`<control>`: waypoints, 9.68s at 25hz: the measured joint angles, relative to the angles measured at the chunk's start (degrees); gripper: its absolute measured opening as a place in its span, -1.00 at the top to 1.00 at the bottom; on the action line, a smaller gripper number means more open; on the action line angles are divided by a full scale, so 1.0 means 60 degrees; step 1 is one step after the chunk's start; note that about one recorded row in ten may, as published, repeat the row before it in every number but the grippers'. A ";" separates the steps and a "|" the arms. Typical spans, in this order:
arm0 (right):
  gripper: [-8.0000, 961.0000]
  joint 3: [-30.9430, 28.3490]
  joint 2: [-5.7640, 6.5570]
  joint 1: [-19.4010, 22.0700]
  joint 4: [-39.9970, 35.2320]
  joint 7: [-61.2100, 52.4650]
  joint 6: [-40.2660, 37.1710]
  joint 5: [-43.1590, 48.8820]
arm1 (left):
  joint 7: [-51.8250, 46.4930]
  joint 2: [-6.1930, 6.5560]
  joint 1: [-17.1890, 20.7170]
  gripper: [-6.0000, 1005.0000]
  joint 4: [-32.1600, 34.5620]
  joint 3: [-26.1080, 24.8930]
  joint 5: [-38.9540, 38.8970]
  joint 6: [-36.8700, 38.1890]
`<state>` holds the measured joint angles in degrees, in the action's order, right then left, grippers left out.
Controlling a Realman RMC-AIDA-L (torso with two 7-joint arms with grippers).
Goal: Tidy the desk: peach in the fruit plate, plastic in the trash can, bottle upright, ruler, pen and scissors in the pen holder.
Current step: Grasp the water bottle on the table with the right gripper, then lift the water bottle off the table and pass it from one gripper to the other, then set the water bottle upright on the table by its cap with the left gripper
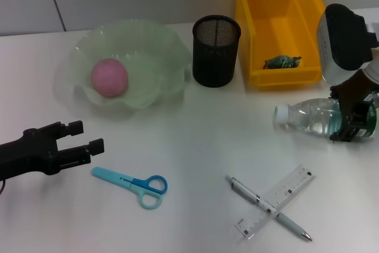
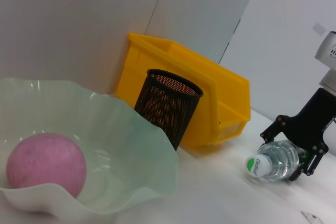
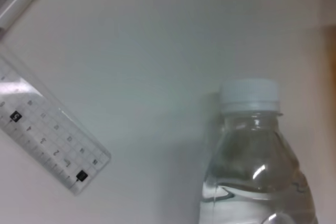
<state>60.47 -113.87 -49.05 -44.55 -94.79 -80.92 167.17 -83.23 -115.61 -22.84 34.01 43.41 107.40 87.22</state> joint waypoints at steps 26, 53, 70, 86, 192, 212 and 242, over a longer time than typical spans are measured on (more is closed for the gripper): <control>-0.59 -0.0981 -0.0010 0.0104 -0.0971 0.0320 -0.1191 -0.1615 | -0.0198 0.0012 -0.0021 -0.69 -0.0017 -0.0342 0.0001 0.0040; -0.59 -0.1778 -0.0873 0.1325 0.1568 0.2920 -0.1771 -0.9748 | 0.1366 -0.0448 -0.0509 -0.68 -0.0762 -0.1016 -0.2384 0.2127; -0.59 -0.0924 -0.0947 0.1174 0.2928 0.3762 -0.1311 -1.0525 | 0.2108 -0.0491 -0.0956 -0.66 -0.1175 -0.0252 -0.2351 0.2464; -0.59 -0.0932 -0.0958 0.1220 0.3017 0.3919 -0.1256 -1.0664 | 0.2587 -0.0506 -0.1461 -0.60 -0.1815 -0.0249 -0.2357 0.2305; -0.70 -0.1280 -0.0810 0.2985 0.0018 0.2427 -0.1377 -1.0434 | 0.2790 -0.0434 -0.1149 0.11 -0.1581 -0.1118 -0.2406 0.1744; -0.70 -0.1339 -0.0840 0.3158 0.0266 0.2565 -0.0786 -0.9414 | 0.5240 -0.0468 -0.0349 0.10 -0.1842 -0.2573 -0.2440 0.0389; -0.70 -0.1363 -0.0840 0.3104 0.0276 0.2643 -0.0792 -0.9495 | 0.6887 -0.0507 -0.0500 0.09 -0.2973 -0.2607 -0.2667 -0.0441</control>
<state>52.29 -118.91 -30.42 -42.89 -78.93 -85.67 110.21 -41.91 -118.65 -25.84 16.18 27.77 91.40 84.58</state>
